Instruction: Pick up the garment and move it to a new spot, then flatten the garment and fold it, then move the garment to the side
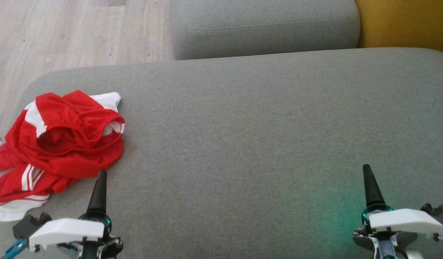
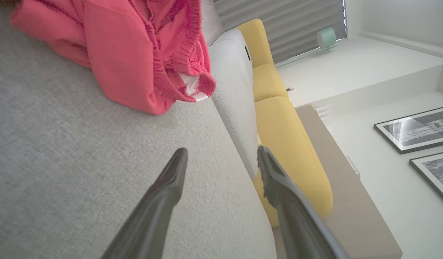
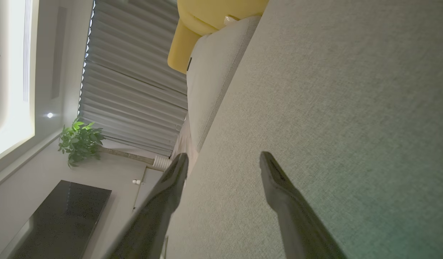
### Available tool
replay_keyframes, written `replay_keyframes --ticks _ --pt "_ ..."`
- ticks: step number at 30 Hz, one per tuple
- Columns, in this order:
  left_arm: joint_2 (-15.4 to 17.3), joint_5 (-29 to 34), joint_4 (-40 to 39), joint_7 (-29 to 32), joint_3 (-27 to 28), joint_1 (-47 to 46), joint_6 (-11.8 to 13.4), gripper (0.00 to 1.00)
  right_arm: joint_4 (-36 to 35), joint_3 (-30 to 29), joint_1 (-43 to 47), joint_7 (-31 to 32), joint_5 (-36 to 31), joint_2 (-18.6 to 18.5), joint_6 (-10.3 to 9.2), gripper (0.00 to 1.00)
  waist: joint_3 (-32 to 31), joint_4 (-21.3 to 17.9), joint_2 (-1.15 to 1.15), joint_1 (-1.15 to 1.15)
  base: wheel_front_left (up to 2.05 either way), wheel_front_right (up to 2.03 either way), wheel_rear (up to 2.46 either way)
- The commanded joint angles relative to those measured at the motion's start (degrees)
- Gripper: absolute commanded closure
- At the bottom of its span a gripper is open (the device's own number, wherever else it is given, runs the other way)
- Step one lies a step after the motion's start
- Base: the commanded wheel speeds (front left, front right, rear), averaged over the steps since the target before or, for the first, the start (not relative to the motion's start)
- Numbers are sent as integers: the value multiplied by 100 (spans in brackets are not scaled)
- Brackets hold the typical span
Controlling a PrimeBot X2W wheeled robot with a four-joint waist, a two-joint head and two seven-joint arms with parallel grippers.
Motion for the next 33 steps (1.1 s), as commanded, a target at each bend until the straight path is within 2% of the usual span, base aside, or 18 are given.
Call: replay_keyframes --ticks 1,33 --pt "63 167 -261 -64 51 -175 -2 0 -229 77 -301 -79 -202 -26 14 0 -5 1 0 0 0 0 0" --pt "126 2774 -719 -600 -276 -41 323 0 -411 724 -277 -619 -2621 -41 26 0 -149 26 0 0 0 0 0"
